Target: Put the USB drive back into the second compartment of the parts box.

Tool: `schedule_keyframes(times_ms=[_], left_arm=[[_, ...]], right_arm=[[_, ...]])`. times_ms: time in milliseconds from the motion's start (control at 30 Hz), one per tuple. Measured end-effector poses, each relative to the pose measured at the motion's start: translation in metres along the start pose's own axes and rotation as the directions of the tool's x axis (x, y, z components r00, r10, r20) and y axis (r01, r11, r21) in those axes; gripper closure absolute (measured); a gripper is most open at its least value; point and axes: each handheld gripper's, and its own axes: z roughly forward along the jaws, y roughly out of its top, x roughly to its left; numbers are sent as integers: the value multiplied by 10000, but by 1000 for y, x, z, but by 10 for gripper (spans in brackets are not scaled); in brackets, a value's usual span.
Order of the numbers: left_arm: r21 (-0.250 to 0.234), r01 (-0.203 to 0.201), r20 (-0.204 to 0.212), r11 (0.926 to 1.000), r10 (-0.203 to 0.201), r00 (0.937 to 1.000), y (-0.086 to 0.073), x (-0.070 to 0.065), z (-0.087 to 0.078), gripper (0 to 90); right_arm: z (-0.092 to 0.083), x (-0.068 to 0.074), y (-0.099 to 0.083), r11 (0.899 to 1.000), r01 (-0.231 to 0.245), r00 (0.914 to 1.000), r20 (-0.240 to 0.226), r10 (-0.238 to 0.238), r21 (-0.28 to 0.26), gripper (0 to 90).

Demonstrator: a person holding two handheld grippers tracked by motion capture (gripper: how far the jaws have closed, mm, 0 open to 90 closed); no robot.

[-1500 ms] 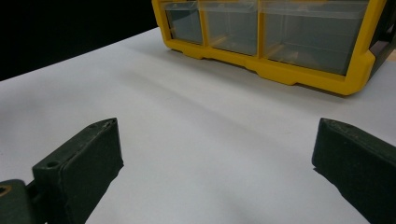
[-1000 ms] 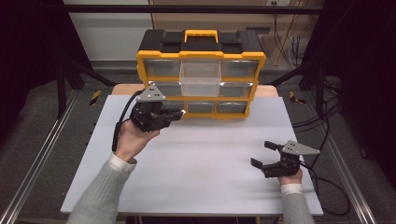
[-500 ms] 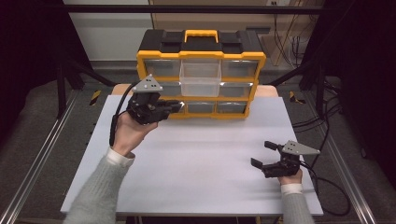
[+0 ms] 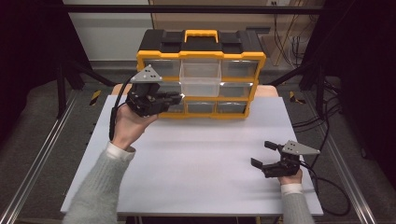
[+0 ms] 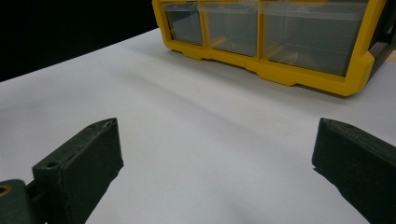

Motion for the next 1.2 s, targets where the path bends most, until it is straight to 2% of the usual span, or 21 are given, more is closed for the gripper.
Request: schedule_keyframes(times_ms=[367,733,1033,1200], left_arm=[[-216,-1,-16,9998,0,10000,14,5,0,789],[-211,196,-14,9996,-197,9998,26,6,2,788],[-171,87,-217,9998,-90,9997,41,7,6,788],[-244,185,-207,9995,-190,9996,47,10,8,789]], right_arm=[[0,0,0,10000,-11,10000,6,11,4,20],[0,0,0,10000,-23,10000,-4,23,5,20],[0,0,0,10000,-14,10000,-22,14,1,20],[-1,0,0,10000,-24,10000,-10,24,-17,20]])
